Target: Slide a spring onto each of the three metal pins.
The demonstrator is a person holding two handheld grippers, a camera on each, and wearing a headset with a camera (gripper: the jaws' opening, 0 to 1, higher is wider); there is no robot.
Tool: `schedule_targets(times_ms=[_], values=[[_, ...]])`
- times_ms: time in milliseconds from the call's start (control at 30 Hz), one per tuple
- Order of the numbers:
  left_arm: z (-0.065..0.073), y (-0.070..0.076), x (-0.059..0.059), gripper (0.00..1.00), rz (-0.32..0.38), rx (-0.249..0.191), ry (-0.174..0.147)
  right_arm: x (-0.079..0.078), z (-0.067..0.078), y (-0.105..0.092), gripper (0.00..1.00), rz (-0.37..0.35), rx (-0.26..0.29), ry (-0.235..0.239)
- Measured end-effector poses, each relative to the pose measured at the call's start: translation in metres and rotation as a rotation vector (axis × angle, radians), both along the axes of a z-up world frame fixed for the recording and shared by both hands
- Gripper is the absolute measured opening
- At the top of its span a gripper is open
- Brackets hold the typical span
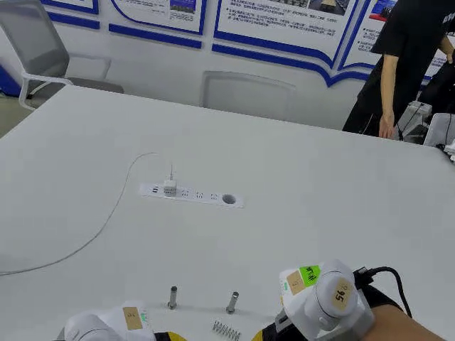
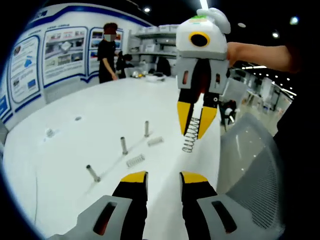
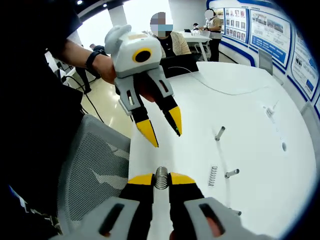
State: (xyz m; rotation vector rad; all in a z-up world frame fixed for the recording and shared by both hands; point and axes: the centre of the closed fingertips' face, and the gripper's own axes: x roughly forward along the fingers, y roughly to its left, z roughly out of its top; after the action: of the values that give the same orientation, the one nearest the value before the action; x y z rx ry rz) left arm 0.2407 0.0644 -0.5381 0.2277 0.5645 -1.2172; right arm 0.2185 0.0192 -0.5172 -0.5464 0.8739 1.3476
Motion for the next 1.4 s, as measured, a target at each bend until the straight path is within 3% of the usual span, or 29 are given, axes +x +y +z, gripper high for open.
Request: schedule_targets(times_ms=[433,933,1400], values=[[-0.02,0.024,0.016,0.32,0.115,0.033,0.013,0.029,-0.014,-0.004,0.12,-0.04,-0.052,-0.001],[-0.032,0.063,0.032,0.44,0.245,0.056,0.028,0.079,-0.025,0.018,0.12,-0.079,-0.048,-0.02],[-0.036,0.083,0.037,0.57,0.31,0.064,0.026,0.116,-0.038,0.035,0.12,-0.061,-0.069,-0.05]])
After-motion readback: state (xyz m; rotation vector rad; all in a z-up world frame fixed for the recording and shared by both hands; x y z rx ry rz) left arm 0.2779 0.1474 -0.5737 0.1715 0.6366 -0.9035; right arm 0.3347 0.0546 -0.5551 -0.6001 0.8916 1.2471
